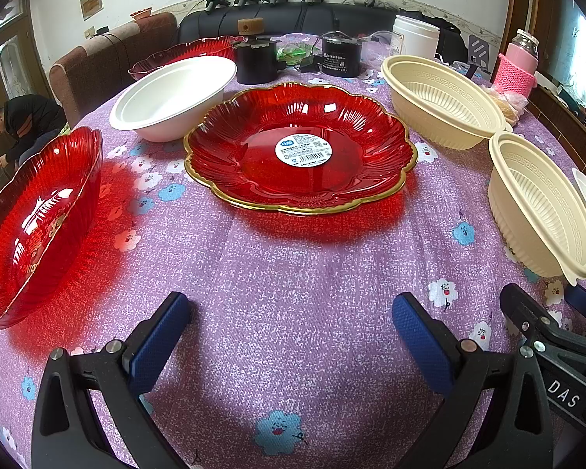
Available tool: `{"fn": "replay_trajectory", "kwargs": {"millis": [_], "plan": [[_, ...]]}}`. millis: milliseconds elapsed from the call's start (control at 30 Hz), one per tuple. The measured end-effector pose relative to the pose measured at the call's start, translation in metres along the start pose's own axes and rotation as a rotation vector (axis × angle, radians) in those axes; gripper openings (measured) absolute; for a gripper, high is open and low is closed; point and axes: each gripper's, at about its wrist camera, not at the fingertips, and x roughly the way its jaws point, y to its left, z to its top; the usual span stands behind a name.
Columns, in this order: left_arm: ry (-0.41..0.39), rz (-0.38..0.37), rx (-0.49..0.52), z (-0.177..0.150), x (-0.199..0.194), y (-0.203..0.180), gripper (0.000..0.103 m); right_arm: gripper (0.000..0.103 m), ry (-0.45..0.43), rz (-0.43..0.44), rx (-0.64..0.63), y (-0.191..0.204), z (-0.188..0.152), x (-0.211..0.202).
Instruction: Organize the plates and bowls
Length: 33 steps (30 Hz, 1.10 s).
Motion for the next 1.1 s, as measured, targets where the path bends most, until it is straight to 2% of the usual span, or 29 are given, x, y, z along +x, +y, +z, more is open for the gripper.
{"fn": "replay_trajectory", "kwargs": {"millis": [1100], "plan": [[0.002,-0.015,0.014,-0.0086,-0.0058,0.0014,0.103,0.102,-0.001,0.000,0.001,0.0011,-0.0022,0.0047]]}}
